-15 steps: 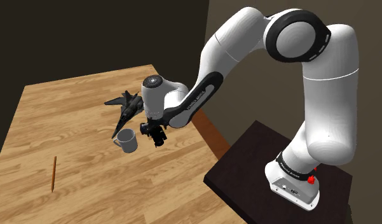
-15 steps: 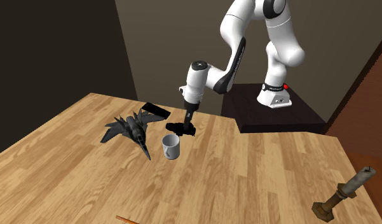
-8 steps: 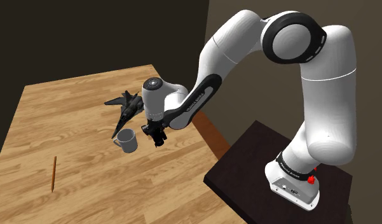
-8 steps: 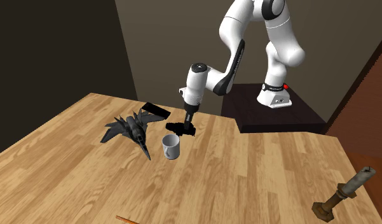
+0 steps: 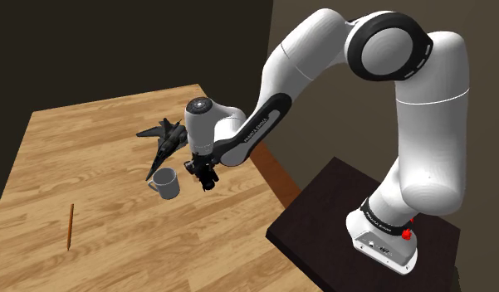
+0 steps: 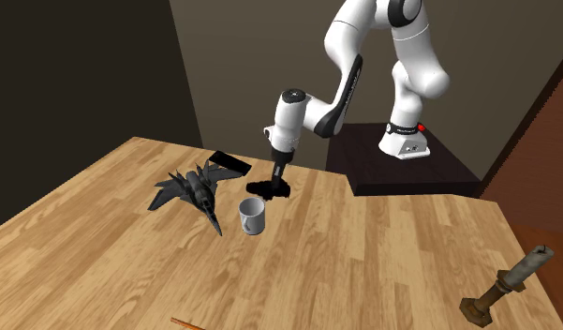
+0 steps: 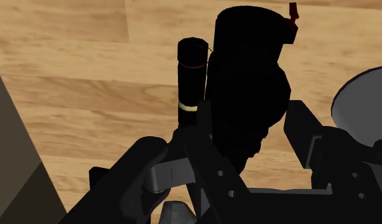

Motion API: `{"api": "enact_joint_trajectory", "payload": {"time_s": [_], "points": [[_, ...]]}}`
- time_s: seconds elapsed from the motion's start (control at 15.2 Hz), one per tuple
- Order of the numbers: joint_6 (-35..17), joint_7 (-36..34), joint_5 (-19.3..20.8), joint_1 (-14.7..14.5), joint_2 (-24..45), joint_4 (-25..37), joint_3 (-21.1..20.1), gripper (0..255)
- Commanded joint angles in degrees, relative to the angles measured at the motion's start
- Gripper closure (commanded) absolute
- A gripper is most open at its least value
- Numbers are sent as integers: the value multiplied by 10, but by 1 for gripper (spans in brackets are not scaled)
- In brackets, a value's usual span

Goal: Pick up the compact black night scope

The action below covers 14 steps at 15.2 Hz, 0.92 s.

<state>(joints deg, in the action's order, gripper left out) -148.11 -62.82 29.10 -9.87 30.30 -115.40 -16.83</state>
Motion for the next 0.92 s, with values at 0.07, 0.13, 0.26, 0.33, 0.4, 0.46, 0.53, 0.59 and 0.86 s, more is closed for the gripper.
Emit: {"api": "enact_joint_trajectory", "payload": {"time_s": [0.07,0.13,0.26,0.33,0.4,0.46,0.53,0.59,0.86], "points": [[14,9,-11,6,-17,-2,-9,255],[19,13,-16,8,-23,-3,-12,255],[29,20,-24,12,-35,-4,-18,255],[34,23,-28,14,-41,-5,-21,255],[40,27,-33,16,-47,-5,-24,255],[45,30,-37,18,-53,-5,-26,255],[50,34,-41,20,-58,-5,-29,255],[55,37,-45,22,-64,-5,-32,255],[67,45,-55,26,-76,-4,-37,255]]}}
